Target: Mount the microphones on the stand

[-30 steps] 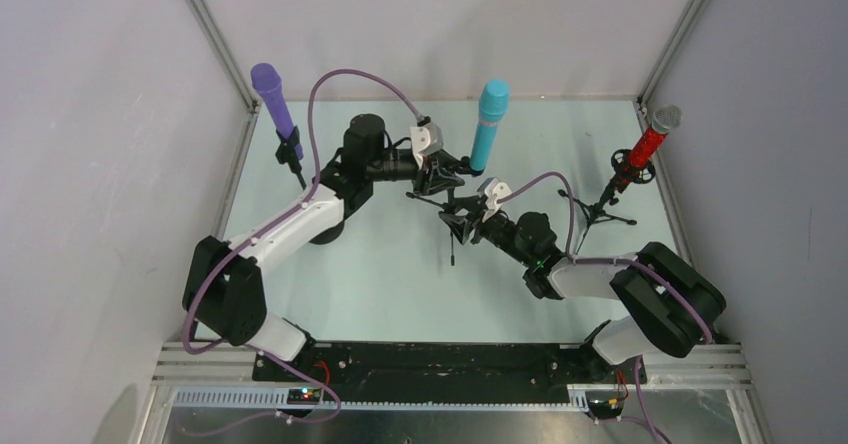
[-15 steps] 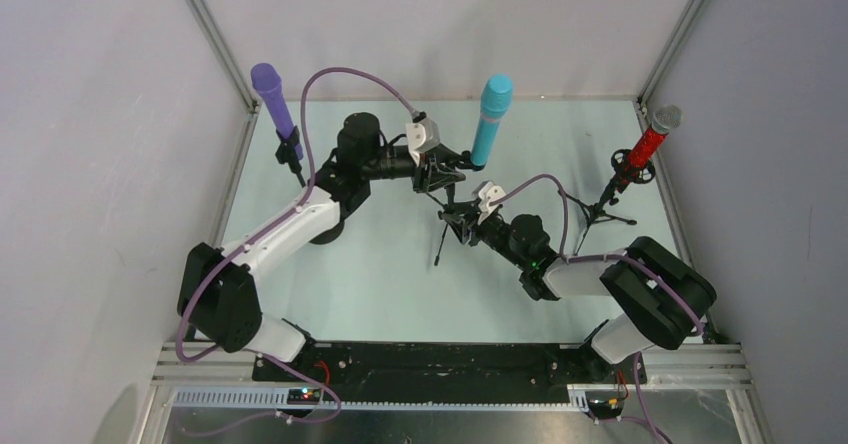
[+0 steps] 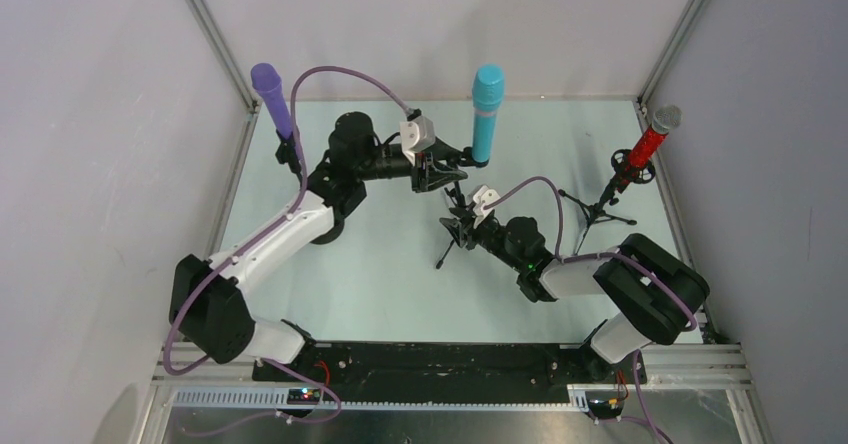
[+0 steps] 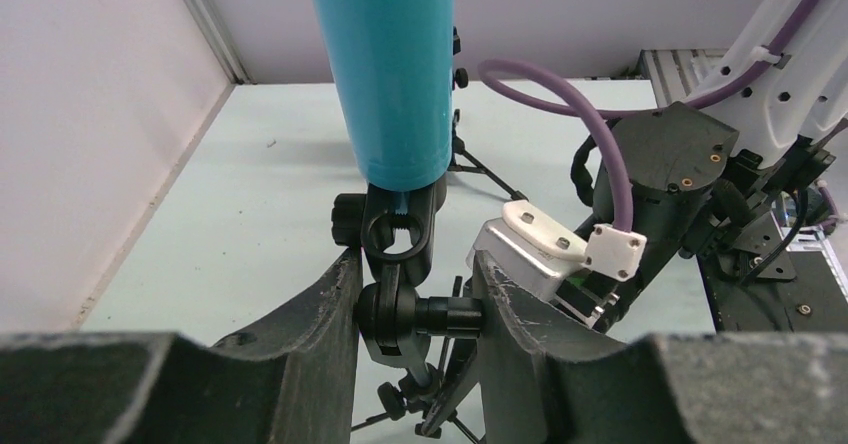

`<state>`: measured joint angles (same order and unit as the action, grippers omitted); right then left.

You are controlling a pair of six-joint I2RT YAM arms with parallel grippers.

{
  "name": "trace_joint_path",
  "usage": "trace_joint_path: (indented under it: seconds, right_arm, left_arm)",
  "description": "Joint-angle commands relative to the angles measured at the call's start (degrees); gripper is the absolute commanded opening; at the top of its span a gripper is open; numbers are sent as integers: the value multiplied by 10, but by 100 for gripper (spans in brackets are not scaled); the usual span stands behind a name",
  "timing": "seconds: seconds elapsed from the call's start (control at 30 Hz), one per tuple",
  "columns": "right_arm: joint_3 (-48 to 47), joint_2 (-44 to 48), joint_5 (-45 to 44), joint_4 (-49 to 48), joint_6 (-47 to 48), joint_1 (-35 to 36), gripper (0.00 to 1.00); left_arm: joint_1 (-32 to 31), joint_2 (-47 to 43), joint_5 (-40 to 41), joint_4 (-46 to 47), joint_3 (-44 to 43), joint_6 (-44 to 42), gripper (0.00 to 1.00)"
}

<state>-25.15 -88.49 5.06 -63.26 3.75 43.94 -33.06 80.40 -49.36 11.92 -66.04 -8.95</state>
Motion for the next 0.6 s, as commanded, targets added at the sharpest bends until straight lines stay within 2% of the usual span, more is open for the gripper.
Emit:
trace_joint_path:
  seconds: [0.0, 0.57]
  right_arm:
    - [-4, -4, -20, -10, 13, 3, 39]
    - [-3, 1, -39, 20, 29, 5, 39]
  left_arm:
    - [-3, -42, -6, 54, -39, 8, 0]
    - [6, -65, 19, 54, -42, 27, 0]
